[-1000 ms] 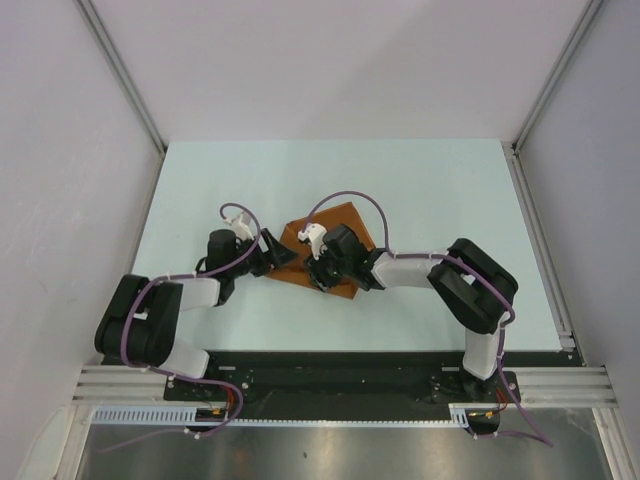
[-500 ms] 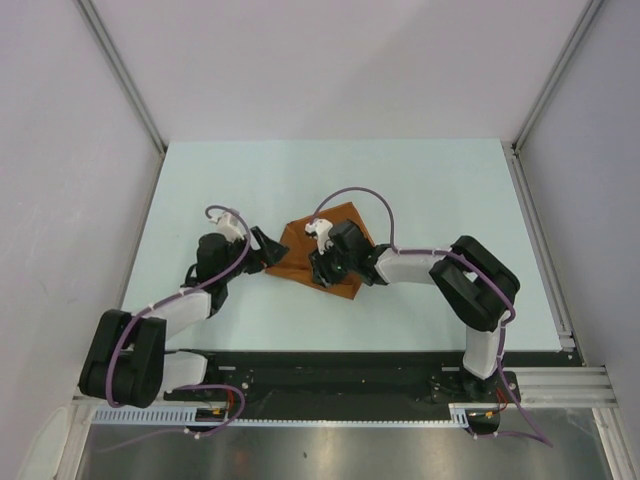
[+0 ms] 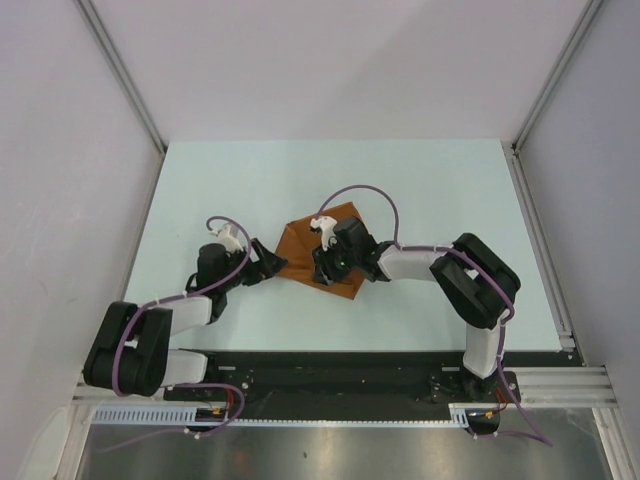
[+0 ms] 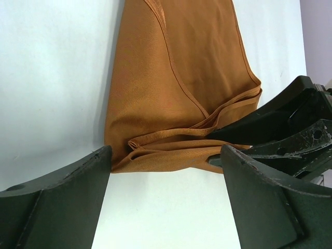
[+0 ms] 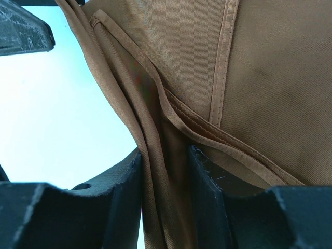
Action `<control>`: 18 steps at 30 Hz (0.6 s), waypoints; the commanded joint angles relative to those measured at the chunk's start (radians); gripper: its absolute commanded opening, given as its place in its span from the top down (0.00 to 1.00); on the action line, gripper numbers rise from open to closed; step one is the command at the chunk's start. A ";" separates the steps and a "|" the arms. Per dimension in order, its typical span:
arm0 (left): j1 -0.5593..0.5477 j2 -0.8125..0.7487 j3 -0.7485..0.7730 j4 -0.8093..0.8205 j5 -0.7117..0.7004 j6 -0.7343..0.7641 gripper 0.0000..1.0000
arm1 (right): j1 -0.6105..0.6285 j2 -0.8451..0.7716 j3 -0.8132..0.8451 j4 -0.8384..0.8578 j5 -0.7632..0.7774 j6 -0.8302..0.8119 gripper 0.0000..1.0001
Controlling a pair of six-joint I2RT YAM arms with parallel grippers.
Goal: Fold the napkin, place the utensils inside, and roll it up
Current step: Roll the napkin with the utensil
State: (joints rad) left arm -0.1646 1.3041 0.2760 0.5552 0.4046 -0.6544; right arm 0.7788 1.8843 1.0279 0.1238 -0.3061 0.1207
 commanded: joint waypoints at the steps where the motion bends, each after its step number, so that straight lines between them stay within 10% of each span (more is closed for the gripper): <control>1: 0.020 0.001 -0.011 0.025 0.002 0.002 0.10 | -0.019 0.049 -0.015 -0.087 0.022 0.002 0.57; 18: 0.028 0.015 -0.046 0.077 0.034 -0.004 0.29 | -0.035 0.067 -0.008 -0.093 0.002 0.014 0.57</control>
State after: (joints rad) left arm -0.1429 1.3155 0.2474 0.5697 0.4053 -0.6544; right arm 0.7578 1.8935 1.0309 0.1287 -0.3542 0.1406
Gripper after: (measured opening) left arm 0.733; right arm 0.425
